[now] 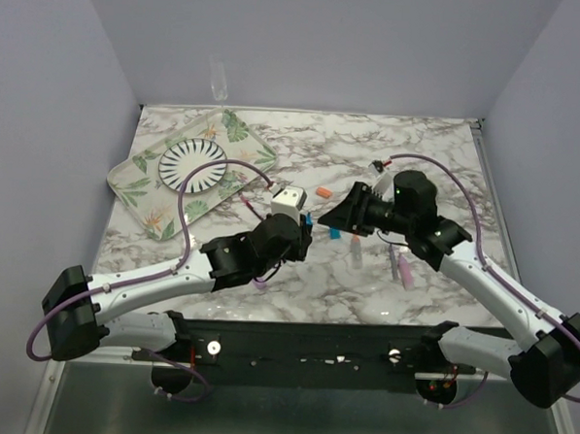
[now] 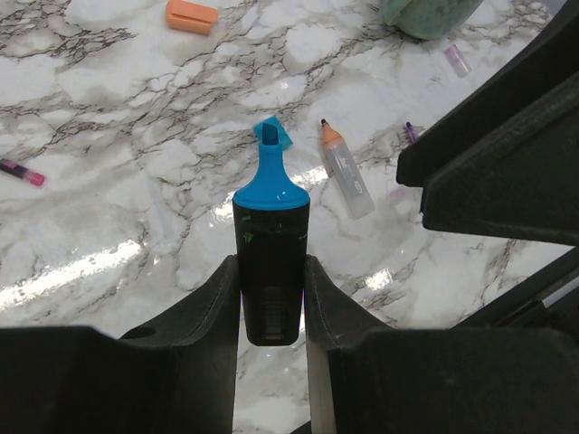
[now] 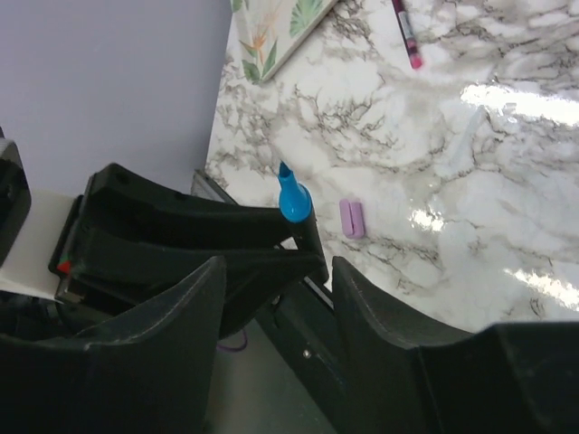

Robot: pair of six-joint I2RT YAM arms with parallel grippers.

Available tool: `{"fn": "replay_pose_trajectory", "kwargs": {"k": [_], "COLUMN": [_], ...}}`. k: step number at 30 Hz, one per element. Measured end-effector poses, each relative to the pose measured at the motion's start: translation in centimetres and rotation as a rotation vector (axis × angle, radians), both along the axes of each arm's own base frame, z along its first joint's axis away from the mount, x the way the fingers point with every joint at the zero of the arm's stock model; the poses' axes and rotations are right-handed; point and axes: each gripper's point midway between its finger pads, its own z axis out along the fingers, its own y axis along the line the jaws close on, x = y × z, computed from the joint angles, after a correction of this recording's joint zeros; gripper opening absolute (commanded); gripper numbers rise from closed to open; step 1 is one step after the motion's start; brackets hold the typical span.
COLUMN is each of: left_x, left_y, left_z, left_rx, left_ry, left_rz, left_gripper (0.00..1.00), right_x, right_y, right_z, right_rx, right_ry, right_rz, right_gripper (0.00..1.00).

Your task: Insert the pens into the pen caps

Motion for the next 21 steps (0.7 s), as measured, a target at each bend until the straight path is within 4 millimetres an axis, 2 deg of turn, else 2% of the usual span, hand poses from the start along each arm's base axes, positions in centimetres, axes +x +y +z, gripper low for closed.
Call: {"fn": "replay_pose_trajectory", "kwargs": {"k": [4,10,21], "left_x": [0.0,-0.3,-0.4], "left_y": [0.1,0.5,0.7], "left_z": [-0.3,-0.5,0.9], "left_rx": [0.001,-0.004,-0.053], "left_ry": [0.0,-0.004,-0.031], "left_rz": [0.0,-0.001,-0.001], "left_gripper": [0.0,0.0,0.0], "right_x": [0.6,0.7,1.3], "right_y": [1.1,2.6,3.9], "right_z": [0.1,-0.8,-1.7], "right_rx": [-0.013,-0.046,-0.095], "right_ry": [-0.009,0.001,-0.009], "right_rz": [0.014,0.048,0.065], "right_gripper": [0.57,0.54,0.5]}}
